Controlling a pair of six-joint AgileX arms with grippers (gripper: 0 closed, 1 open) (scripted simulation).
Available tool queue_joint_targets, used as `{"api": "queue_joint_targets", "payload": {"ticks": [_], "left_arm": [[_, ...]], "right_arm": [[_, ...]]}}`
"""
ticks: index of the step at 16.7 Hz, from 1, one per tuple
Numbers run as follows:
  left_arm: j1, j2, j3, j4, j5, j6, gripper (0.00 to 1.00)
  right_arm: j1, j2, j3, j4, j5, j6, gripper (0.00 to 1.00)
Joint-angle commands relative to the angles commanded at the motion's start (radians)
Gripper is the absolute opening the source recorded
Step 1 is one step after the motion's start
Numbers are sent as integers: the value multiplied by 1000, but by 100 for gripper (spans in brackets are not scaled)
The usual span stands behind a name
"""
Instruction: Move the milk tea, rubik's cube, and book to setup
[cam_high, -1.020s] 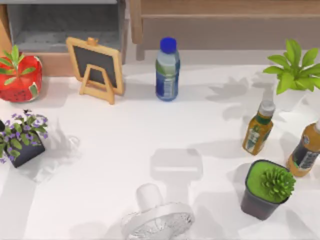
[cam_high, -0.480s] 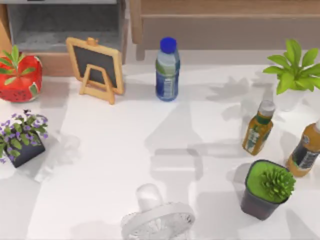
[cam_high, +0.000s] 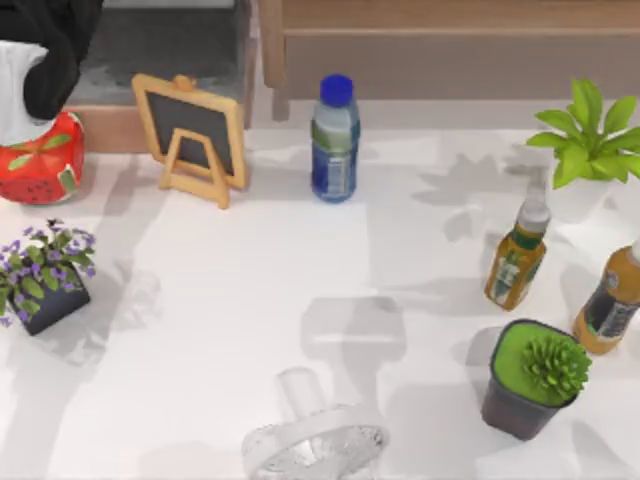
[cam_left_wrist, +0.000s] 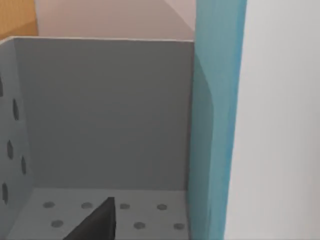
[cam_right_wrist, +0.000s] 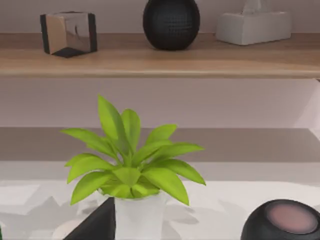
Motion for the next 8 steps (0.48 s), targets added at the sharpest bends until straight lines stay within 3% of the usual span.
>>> {"api": "queue_joint_targets", "payload": {"ticks": [8], "left_arm": [[1,38,33,6,1,0,100]], "right_arm": [[0,0,0,0,0,0,100]]}}
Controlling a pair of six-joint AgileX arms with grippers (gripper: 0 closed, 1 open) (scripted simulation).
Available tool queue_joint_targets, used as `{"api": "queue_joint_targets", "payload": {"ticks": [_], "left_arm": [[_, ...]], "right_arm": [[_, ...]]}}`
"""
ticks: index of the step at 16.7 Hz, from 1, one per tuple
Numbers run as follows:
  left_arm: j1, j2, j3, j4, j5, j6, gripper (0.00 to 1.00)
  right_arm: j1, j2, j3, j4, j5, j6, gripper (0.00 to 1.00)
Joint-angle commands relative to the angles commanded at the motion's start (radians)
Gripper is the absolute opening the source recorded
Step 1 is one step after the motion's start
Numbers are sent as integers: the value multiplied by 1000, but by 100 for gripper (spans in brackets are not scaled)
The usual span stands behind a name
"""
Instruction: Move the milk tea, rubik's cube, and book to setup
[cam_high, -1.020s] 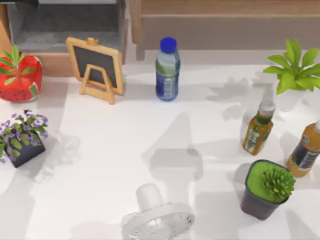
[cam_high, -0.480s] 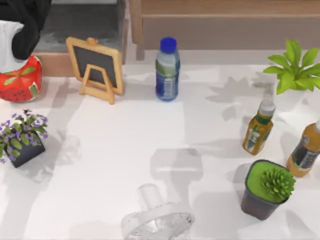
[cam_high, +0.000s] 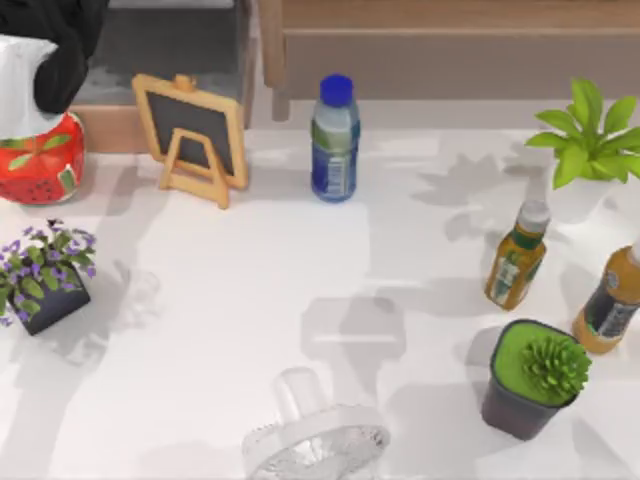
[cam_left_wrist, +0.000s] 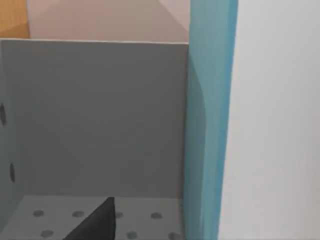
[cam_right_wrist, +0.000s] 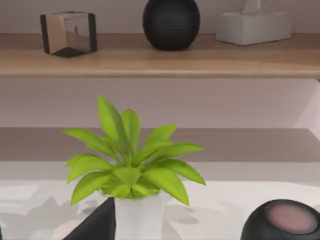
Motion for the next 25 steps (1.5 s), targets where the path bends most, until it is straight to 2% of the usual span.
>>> {"api": "queue_joint_targets", "payload": {"ticks": [6,10,23,25], "left_arm": [[7,90,127,-36,10,0,100],[8,96,136,-39,10,0,100],[8,96,136,-39,10,0,2],[8,96,136,-39,10,0,0]], "right_arm": [[0,0,0,0,0,0,100],[0,0,0,0,0,0,100],[0,0,0,0,0,0,100],[0,0,0,0,0,0,100]]}}
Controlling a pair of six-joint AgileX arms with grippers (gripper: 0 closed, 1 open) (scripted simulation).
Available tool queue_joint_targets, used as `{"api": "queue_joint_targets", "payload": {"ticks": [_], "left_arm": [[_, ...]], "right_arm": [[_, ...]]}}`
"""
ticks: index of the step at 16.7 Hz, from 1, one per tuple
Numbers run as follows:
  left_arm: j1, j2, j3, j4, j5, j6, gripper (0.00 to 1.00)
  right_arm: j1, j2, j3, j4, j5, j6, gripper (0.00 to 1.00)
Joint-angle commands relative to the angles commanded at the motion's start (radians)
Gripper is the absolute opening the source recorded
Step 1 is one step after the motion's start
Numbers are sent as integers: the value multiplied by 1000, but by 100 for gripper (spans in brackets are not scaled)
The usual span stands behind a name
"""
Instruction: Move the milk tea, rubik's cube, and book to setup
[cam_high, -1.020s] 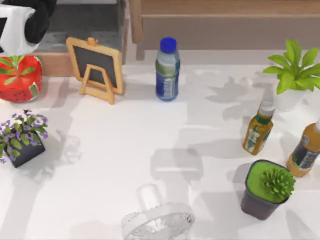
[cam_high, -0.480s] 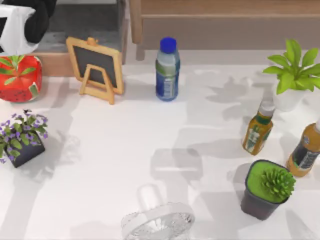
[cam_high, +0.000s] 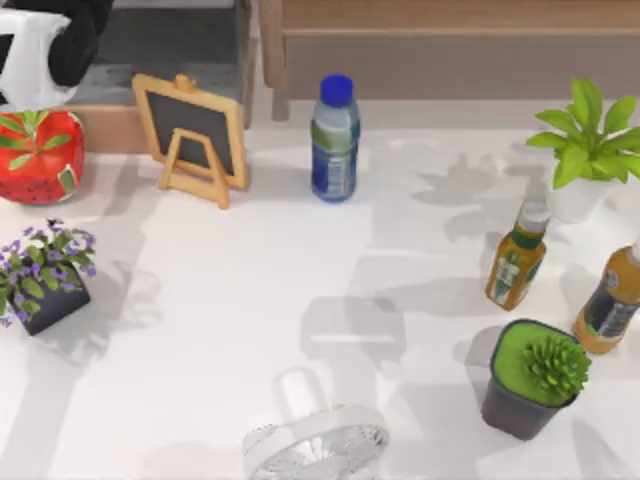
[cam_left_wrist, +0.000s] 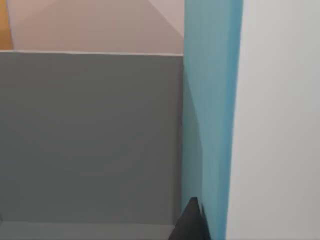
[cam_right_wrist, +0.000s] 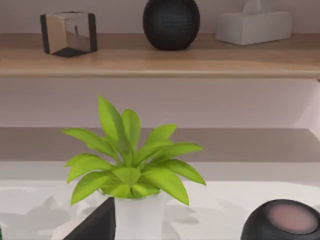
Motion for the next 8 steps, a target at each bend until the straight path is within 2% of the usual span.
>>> {"api": "queue_joint_targets", "payload": {"ticks": [8], "left_arm": [[-3,-5,-1,-1,0,1,0]], "right_arm": [[0,0,0,0,0,0,100]]}}
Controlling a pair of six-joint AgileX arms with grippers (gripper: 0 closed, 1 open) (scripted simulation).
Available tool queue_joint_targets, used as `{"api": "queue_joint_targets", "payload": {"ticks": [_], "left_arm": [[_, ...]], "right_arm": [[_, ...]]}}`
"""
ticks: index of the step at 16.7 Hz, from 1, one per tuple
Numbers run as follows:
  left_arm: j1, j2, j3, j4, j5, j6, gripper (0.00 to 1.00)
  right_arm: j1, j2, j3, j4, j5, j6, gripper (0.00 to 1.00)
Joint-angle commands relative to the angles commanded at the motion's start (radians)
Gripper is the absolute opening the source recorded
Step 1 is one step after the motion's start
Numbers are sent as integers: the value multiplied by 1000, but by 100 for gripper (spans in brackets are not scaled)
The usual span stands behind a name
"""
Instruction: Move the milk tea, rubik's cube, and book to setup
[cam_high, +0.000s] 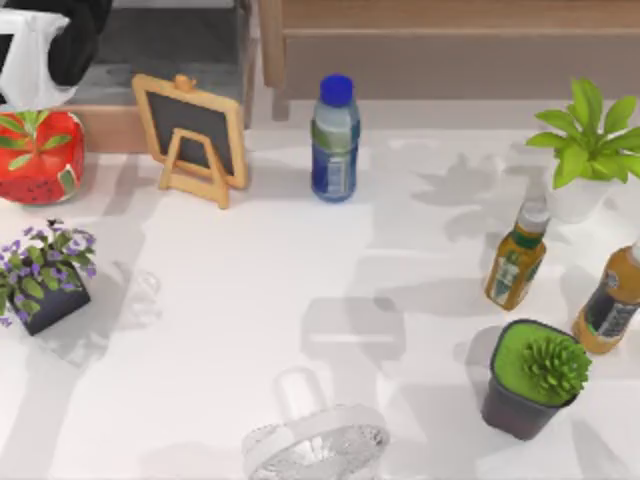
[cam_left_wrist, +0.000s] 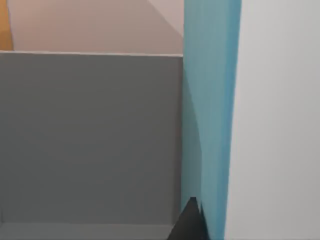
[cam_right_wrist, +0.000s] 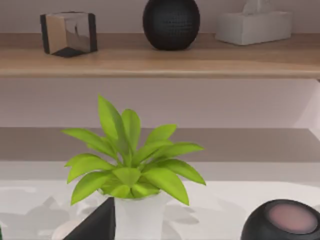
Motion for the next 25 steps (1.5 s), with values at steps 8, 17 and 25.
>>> {"api": "queue_joint_targets", "payload": {"ticks": [8,17,25], "left_arm": [[0,-41,-23,-18,-5,2,0],[147,-232,-77,12,229,132,0],[443,-507,-322,-9,772,616,0]], "right_arm": [[0,0,0,0,0,0,100],[0,0,0,0,0,0,100],[0,0,0,0,0,0,100]]}}
